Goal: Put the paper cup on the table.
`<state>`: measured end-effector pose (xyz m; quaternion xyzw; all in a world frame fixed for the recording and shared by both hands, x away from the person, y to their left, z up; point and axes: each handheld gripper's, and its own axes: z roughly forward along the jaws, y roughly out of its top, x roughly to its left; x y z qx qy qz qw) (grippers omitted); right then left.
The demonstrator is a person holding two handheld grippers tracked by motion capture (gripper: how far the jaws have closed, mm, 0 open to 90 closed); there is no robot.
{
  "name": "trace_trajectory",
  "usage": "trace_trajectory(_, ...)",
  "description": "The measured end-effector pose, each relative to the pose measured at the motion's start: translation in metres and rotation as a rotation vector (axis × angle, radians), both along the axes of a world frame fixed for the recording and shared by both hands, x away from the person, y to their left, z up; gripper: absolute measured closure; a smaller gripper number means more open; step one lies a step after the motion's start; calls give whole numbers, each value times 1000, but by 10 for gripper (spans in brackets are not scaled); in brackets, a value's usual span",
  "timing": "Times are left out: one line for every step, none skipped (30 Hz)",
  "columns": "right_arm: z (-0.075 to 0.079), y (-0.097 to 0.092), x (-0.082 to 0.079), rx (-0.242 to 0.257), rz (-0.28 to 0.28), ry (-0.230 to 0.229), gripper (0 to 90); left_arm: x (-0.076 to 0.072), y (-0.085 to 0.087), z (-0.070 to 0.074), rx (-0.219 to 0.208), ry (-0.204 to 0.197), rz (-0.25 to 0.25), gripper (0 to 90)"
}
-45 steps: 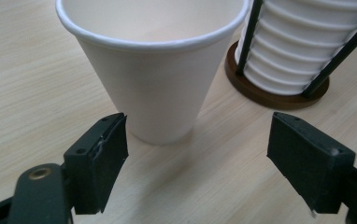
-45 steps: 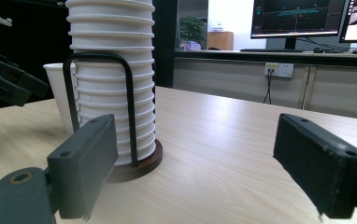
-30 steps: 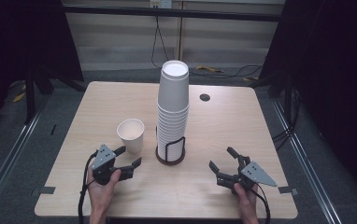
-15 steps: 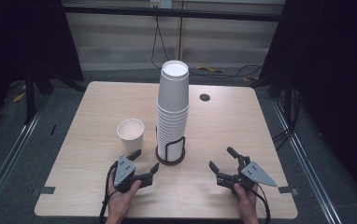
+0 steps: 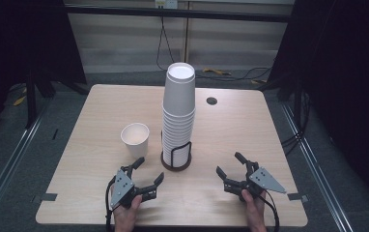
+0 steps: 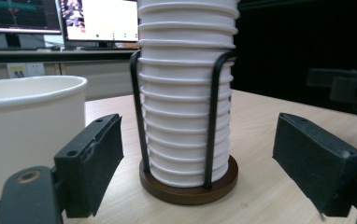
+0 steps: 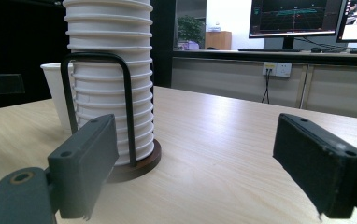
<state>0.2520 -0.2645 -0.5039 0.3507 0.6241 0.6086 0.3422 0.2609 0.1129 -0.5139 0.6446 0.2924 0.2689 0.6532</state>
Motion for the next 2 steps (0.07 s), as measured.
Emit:
trace_trajectory(0, 0, 0, -2, 1, 3, 139, 0, 0, 0, 0, 2, 0, 164)
trace_trajectory(0, -1, 0, -4, 0, 8, 138, 0, 0, 0, 0, 3, 0, 165)
